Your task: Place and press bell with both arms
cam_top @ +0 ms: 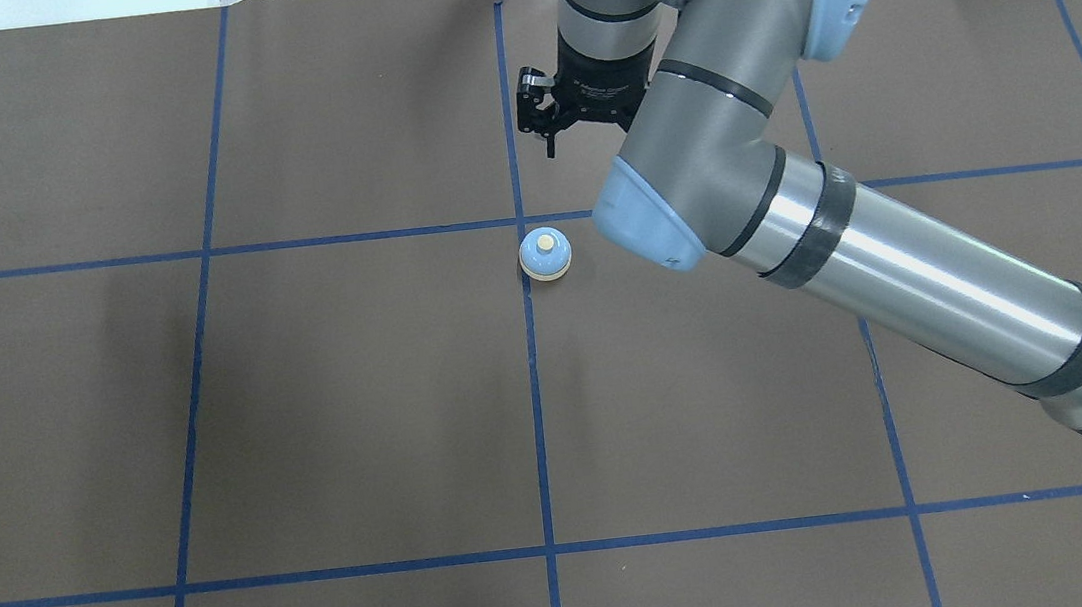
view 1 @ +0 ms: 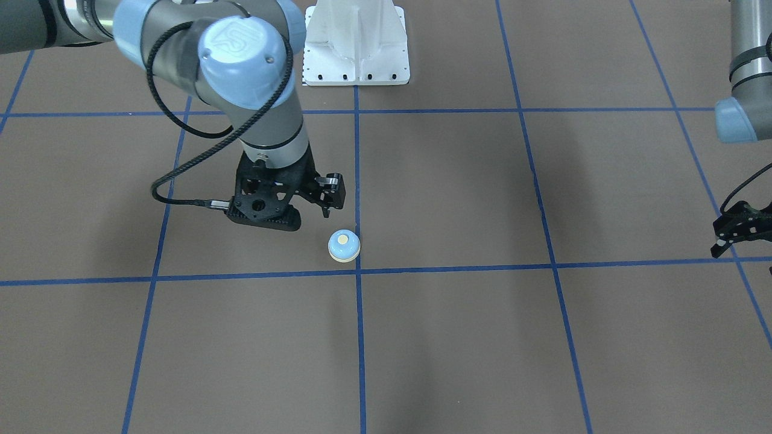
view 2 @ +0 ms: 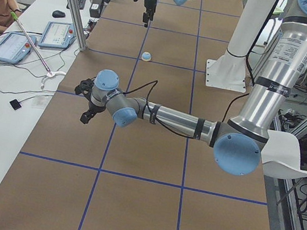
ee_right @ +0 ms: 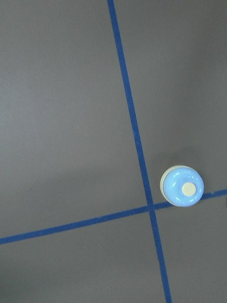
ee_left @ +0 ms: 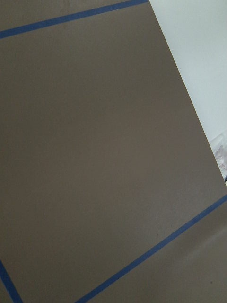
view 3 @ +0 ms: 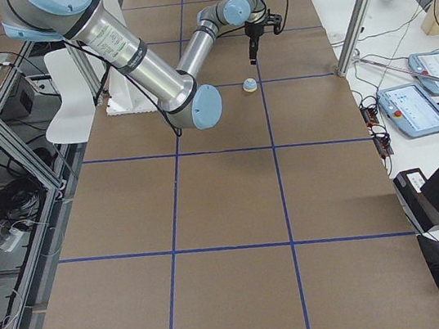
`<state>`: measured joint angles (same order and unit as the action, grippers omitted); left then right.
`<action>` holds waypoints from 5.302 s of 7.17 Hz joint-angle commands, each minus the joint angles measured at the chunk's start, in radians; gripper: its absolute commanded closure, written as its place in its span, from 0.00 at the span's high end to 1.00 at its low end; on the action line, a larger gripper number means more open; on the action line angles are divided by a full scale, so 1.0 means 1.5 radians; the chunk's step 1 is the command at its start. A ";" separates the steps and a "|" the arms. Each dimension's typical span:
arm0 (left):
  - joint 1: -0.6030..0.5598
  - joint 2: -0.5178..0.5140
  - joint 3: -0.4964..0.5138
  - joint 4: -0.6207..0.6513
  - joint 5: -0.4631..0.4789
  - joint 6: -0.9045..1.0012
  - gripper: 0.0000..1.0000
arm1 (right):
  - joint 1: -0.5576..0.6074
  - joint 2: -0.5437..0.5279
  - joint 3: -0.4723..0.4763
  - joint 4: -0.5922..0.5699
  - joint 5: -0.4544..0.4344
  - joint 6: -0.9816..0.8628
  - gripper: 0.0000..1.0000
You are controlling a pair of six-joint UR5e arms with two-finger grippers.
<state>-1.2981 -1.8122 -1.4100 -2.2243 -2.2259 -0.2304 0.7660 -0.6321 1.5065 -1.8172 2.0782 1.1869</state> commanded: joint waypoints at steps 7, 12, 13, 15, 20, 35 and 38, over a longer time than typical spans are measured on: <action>0.001 0.005 -0.001 -0.001 -0.001 0.002 1.00 | -0.071 0.023 -0.144 0.115 -0.060 0.001 0.00; 0.001 0.005 -0.001 -0.002 0.000 0.002 1.00 | -0.083 0.023 -0.191 0.181 -0.062 0.001 0.00; 0.001 0.005 -0.001 -0.002 0.000 0.002 1.00 | -0.087 0.022 -0.196 0.185 -0.062 0.001 0.00; 0.000 0.007 -0.001 -0.003 0.000 0.002 1.00 | -0.089 0.021 -0.202 0.189 -0.062 0.001 0.00; 0.000 0.007 -0.001 -0.003 -0.001 0.002 1.00 | -0.092 0.020 -0.218 0.209 -0.063 0.001 0.00; -0.130 0.062 -0.004 0.161 -0.063 0.245 1.00 | 0.201 -0.418 0.266 -0.032 0.067 -0.528 1.00; -0.173 0.082 -0.095 0.386 -0.058 0.336 1.00 | 0.388 -0.615 0.276 -0.025 0.096 -0.878 1.00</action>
<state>-1.5383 -1.7130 -1.4928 -1.7540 -2.3165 0.2306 1.2411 -1.4379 1.9233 -1.8611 2.2102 0.0805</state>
